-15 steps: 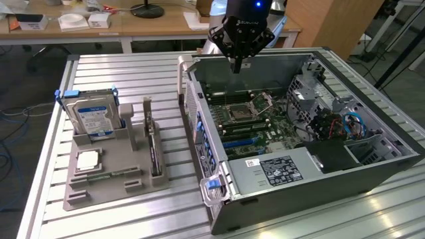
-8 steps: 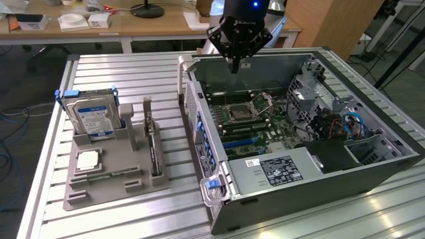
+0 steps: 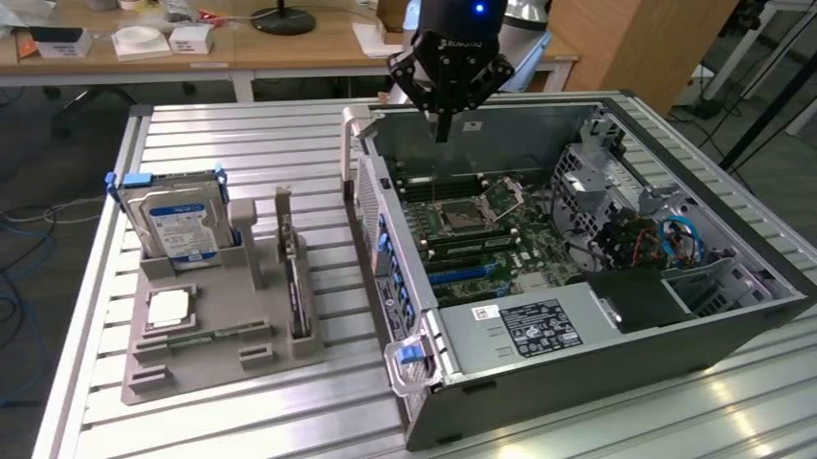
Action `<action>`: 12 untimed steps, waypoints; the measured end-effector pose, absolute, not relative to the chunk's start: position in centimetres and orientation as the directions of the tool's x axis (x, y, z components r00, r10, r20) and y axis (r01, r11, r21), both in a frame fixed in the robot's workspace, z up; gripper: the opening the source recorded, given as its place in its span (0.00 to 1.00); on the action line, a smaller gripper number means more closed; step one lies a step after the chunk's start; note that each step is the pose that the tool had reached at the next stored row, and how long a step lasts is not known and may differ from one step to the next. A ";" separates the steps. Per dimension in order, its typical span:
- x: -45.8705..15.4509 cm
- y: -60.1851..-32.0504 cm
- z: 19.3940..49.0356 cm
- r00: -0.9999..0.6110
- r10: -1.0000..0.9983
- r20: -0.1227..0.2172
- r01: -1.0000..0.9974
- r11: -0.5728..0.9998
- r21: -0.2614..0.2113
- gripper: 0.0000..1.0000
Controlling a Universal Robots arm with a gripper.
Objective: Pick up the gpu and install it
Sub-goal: 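Reach for the gpu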
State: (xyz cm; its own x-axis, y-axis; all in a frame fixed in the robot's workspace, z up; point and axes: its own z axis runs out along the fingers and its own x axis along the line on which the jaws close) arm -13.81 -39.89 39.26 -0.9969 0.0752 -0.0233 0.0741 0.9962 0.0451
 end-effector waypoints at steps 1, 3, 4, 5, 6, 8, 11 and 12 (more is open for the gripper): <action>-13.9 -39.9 39.3 -0.997 0.075 -0.023 0.074 0.996 0.045 0.11; -14.2 -39.9 39.2 -0.997 0.075 -0.023 0.074 0.996 0.045 0.11; -14.3 -39.9 39.2 -0.997 0.075 -0.023 0.074 0.996 0.045 0.11; -14.4 -39.9 39.2 -0.997 0.075 -0.023 0.074 0.996 0.045 0.11; -14.5 -39.9 39.2 -0.997 0.075 -0.023 0.074 0.996 0.045 0.11; -14.7 -39.9 39.2 -0.997 0.075 -0.023 0.074 0.996 0.045 0.11; -15.0 -39.9 39.2 -0.997 0.075 -0.023 0.074 0.996 0.045 0.11; -15.1 -39.9 39.2 -0.997 0.075 -0.023 0.074 0.996 0.045 0.11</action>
